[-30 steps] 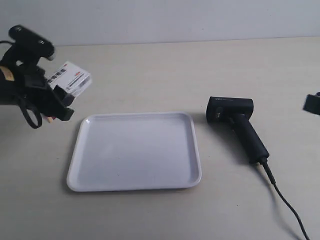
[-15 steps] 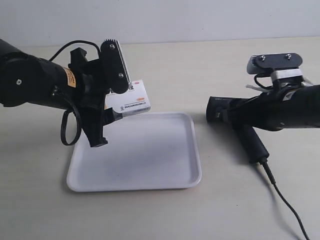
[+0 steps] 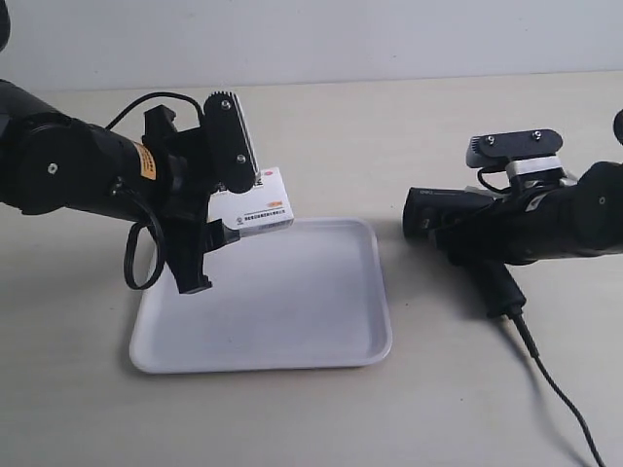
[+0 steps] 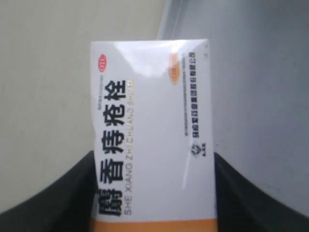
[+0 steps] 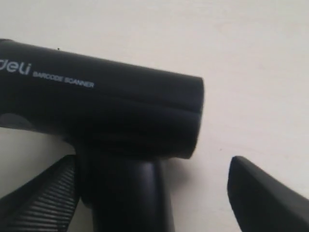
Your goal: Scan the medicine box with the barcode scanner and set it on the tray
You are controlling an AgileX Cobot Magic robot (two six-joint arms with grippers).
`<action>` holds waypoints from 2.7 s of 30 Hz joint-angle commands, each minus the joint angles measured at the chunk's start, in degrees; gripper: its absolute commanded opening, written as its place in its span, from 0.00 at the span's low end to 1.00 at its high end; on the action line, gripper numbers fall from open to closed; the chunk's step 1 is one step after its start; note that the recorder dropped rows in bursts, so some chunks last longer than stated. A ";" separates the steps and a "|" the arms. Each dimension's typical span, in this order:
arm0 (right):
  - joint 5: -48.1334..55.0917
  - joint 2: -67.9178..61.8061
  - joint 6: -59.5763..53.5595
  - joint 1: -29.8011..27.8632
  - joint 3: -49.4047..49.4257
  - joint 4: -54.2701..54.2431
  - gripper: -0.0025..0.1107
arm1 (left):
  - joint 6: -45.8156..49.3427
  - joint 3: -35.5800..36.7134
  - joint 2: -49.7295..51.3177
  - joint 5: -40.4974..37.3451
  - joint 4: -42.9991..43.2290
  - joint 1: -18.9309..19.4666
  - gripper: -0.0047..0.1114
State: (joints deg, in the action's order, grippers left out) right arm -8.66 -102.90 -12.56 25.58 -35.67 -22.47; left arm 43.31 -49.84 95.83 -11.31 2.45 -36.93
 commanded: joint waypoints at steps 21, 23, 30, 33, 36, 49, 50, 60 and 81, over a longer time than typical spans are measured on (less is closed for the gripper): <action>13.11 19.05 -11.82 -0.23 3.82 3.92 0.02 | 0.15 -0.32 0.93 -1.00 -0.35 -0.26 0.04; 11.38 18.03 -11.70 -0.23 3.82 3.92 0.02 | 0.15 -0.32 0.93 -1.25 -1.32 -0.26 0.04; 1.76 11.52 -11.31 -0.23 3.82 1.26 0.02 | 0.15 -0.32 0.93 -1.88 -3.52 -1.08 0.04; -2.53 8.07 -11.43 -0.23 3.71 -3.13 0.02 | 0.15 -0.32 0.93 -1.88 -4.74 -2.56 0.04; -2.90 5.09 -11.43 -0.23 2.51 -4.79 0.02 | 0.15 -0.32 1.31 -1.36 -5.79 -4.09 0.04; -0.31 -1.90 -11.21 -0.23 -0.77 -4.69 0.10 | -0.03 -0.32 13.98 5.02 -6.49 -5.06 0.18; -0.31 -1.90 -11.21 -0.23 -0.77 -4.69 0.15 | -0.03 -0.32 14.11 5.02 -6.49 -5.06 0.25; 0.75 -0.63 -8.51 -0.23 -0.77 -4.69 0.72 | -0.03 -0.32 13.99 2.73 -6.37 -5.06 0.79; 21.86 67.63 -7.87 -0.23 8.12 -2.43 0.02 | -23.71 9.98 -32.69 -2.55 -6.37 -3.63 0.07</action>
State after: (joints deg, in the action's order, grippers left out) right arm 13.57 -43.69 -20.81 25.48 -32.11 -25.57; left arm 24.53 -44.36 69.38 -17.14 -3.86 -40.64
